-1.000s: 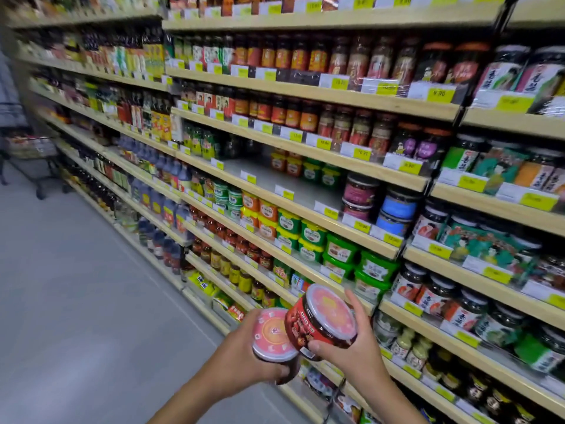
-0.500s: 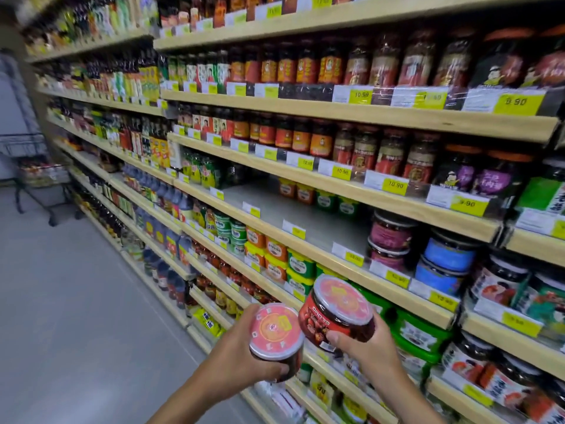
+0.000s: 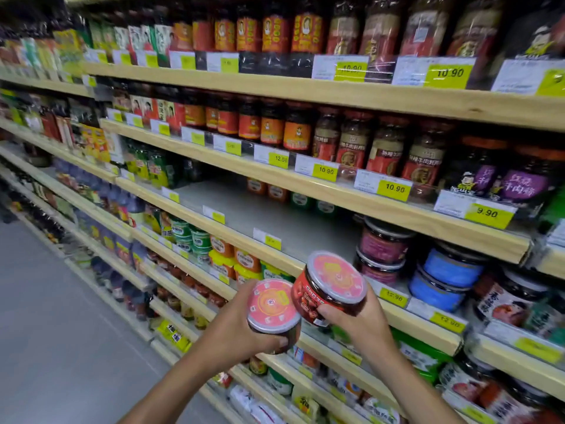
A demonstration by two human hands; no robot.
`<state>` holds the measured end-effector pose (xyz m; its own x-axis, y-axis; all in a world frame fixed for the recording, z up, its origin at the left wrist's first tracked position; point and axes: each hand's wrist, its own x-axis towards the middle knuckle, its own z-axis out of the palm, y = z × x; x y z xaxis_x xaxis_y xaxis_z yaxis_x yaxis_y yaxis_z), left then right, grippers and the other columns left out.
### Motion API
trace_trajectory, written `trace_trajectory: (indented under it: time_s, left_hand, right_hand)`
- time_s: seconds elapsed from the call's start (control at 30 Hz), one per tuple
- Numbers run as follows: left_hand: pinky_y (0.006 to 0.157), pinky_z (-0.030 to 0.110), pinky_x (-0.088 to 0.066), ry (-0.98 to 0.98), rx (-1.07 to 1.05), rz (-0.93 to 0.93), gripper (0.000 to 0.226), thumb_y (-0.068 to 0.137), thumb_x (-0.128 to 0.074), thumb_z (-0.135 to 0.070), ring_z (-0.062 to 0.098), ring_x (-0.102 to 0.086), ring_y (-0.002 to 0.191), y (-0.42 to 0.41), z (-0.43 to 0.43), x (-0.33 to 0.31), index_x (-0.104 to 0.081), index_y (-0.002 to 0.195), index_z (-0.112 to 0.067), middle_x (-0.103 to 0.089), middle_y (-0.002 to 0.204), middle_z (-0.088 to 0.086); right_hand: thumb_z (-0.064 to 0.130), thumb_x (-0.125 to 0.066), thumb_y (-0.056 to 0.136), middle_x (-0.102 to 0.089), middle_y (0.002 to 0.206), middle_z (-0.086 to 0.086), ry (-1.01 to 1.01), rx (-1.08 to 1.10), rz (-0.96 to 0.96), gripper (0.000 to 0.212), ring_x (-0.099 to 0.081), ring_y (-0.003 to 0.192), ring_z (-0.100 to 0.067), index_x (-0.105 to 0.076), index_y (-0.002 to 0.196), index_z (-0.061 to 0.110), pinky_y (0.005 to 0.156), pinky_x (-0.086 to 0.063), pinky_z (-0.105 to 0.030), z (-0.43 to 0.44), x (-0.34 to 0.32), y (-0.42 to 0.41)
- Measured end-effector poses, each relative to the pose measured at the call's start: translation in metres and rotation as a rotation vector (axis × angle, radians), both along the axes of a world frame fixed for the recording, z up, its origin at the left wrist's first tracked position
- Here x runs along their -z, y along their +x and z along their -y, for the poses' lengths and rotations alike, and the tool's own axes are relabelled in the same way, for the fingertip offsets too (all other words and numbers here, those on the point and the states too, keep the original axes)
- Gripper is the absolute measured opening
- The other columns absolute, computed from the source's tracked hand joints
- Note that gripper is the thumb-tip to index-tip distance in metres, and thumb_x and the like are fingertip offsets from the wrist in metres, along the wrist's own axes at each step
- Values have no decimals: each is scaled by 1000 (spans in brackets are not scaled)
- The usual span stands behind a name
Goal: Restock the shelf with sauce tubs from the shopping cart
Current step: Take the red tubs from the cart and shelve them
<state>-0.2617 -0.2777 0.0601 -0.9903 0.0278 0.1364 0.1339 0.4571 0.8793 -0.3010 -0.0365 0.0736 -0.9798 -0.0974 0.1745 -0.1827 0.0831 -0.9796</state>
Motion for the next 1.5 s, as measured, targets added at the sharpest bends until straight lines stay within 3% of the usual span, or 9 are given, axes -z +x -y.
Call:
trace_trajectory:
  time_s: [0.1, 0.27, 0.47, 0.7, 0.9, 1.03, 1.2, 1.4, 1.5]
  left_hand:
    - [87, 27, -59, -4, 73, 0, 92, 58, -98, -37, -2, -65, 106, -24, 6, 3, -44, 131, -46, -65, 117, -18]
    - [80, 20, -56, -11, 198, -33, 87, 61, -98, -33, -3, -65, 106, -64, 23, 4, -46, 131, -42, -64, 114, -27]
    - [86, 31, -59, 4, 319, -31, 88, 57, -97, -40, 1, -66, 106, -115, 63, 8, -48, 130, -44, -65, 114, -24]
    - [95, 43, -57, 29, 449, -27, 93, 51, -97, -46, 6, -64, 112, -155, 98, 16, -47, 129, -47, -66, 119, -20]
    - [89, 24, -54, 25, 521, -55, 87, 50, -95, -49, -3, -61, 109, -168, 117, 20, -43, 119, -62, -61, 114, -31]
    - [88, 21, -53, 39, 538, -69, 87, 51, -96, -47, -5, -60, 110, -172, 124, 18, -46, 122, -55, -60, 116, -32]
    - [93, 29, -55, 29, 531, -82, 91, 50, -95, -53, -1, -61, 112, -178, 136, 18, -45, 127, -52, -61, 119, -29]
    - [81, 12, -50, 17, 528, -85, 85, 56, -97, -45, -9, -57, 109, -177, 143, 14, -45, 123, -53, -57, 114, -39]
    - [82, 13, -50, 24, 526, -86, 87, 56, -97, -43, -9, -58, 109, -178, 145, 14, -44, 125, -52, -57, 114, -38]
  right_hand:
    - [45, -93, 41, -72, 114, 14, 13, 48, -3, 91, -67, 109, -7, -56, 123, 32, 92, -53, -30, 9, 2, -11]
    - [45, -93, 41, -71, 117, 9, 13, 150, 10, 95, -66, 111, -9, -54, 127, 30, 96, -55, -36, 30, 2, -24]
    - [37, -92, 56, -60, 126, 16, 45, 282, 9, 98, -62, 110, 3, -40, 140, 33, 83, -54, -18, 63, -7, -39]
    - [47, -83, 60, -58, 133, 6, 55, 523, 8, 98, -61, 116, -9, -43, 146, 24, 98, -54, -37, 103, -13, -56]
    - [40, -86, 74, -59, 120, 17, 268, 668, -72, 79, -59, 109, 1, -46, 139, 19, 83, -45, -8, 108, -32, -84]
    - [63, -84, 63, -63, 125, 7, 404, 735, -58, 94, -60, 114, -12, -45, 137, 20, 96, -50, -33, 107, -38, -115]
    - [55, -85, 71, -63, 129, -6, 539, 758, 13, 85, -60, 118, -25, -45, 132, 12, 89, -47, -32, 113, -39, -147]
    - [61, -81, 71, -64, 130, -12, 739, 717, 115, 93, -60, 121, -32, -42, 136, 7, 95, -51, -39, 115, -27, -181]
    - [55, -80, 76, -63, 131, -15, 785, 697, 156, 92, -58, 122, -34, -38, 140, 5, 93, -50, -38, 113, -21, -187]
